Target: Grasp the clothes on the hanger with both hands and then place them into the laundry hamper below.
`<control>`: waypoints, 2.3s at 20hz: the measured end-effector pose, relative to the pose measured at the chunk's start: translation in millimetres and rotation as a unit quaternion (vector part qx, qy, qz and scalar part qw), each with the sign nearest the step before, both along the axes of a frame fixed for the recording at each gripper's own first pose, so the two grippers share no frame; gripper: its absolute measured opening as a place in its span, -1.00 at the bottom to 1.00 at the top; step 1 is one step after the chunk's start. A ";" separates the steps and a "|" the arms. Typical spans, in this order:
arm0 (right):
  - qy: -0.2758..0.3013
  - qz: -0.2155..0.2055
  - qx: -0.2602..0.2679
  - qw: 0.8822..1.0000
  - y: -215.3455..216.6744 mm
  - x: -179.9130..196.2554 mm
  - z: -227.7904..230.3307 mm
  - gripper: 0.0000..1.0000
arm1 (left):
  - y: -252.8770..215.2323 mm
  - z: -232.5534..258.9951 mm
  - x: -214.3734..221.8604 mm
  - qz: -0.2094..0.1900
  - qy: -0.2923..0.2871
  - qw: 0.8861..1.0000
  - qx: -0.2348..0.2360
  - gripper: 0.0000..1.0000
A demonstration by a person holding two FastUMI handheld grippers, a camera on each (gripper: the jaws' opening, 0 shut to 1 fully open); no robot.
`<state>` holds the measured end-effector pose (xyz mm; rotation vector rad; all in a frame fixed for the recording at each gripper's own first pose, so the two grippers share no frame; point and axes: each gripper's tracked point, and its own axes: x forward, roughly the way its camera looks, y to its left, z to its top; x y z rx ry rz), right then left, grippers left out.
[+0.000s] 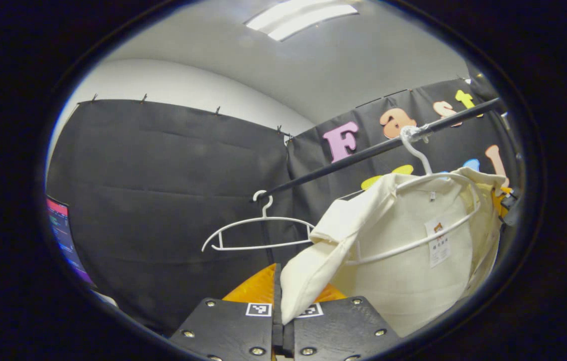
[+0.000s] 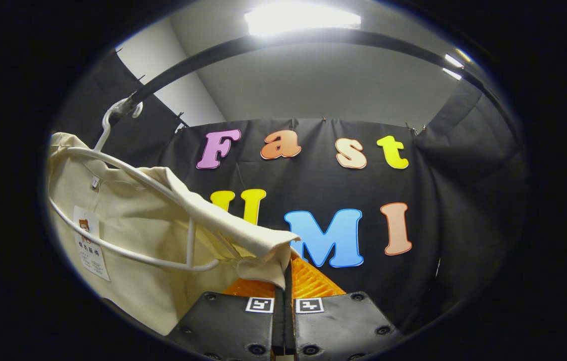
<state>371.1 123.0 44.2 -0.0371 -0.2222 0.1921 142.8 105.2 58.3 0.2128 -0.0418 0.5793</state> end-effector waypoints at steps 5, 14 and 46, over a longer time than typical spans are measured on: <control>0.033 0.036 0.004 0.999 18.3 31.5 -5.1 -0.96 | 35.0 37.2 8.2 0.005 -0.030 1.000 0.007 -0.96; 0.158 0.108 0.052 0.980 38.4 69.9 -68.7 -0.96 | 64.3 11.0 38.1 -0.012 -0.003 1.000 -0.024 -0.96; 0.187 0.147 -0.042 0.970 34.0 -215.1 -128.6 -0.97 | -108.7 -114.4 -45.5 -0.269 0.092 0.955 -0.078 -0.96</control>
